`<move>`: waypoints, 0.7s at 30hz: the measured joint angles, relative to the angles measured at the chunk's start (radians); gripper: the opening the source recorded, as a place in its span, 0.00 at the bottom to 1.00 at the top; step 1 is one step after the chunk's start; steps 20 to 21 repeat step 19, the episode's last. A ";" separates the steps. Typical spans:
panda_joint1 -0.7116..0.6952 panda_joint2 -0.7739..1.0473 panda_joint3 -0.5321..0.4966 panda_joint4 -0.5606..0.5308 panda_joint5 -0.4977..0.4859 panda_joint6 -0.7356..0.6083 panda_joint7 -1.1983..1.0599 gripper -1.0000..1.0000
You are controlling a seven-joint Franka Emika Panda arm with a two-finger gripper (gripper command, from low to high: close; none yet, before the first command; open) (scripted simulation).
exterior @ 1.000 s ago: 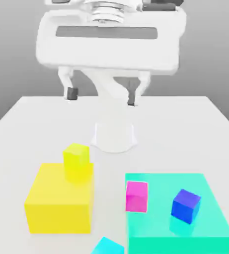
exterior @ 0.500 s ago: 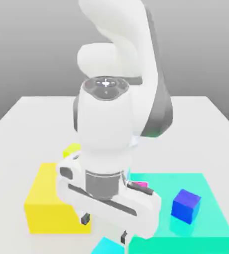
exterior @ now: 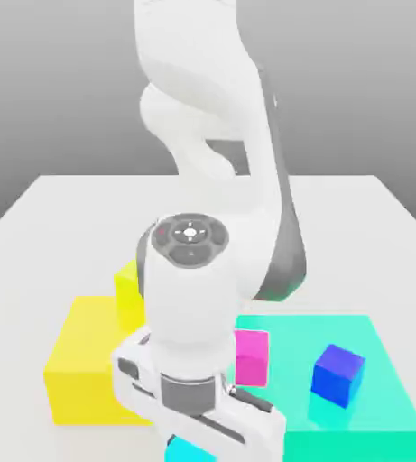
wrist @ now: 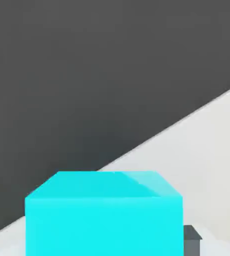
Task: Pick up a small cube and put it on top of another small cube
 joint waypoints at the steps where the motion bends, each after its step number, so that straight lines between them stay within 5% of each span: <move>1: 0.007 -0.036 0.012 -0.002 0.008 -0.026 0.001 0.00; 11: 0.214 -0.371 0.147 -0.071 0.083 -0.288 0.165 0.00; 16: 0.214 -0.296 0.147 -0.128 0.069 -0.178 0.239 0.00; 17: 0.214 -0.274 0.151 -0.135 0.060 -0.150 0.247 1.00; 21: 0.215 -0.274 0.151 -0.135 0.060 -0.150 0.247 1.00</move>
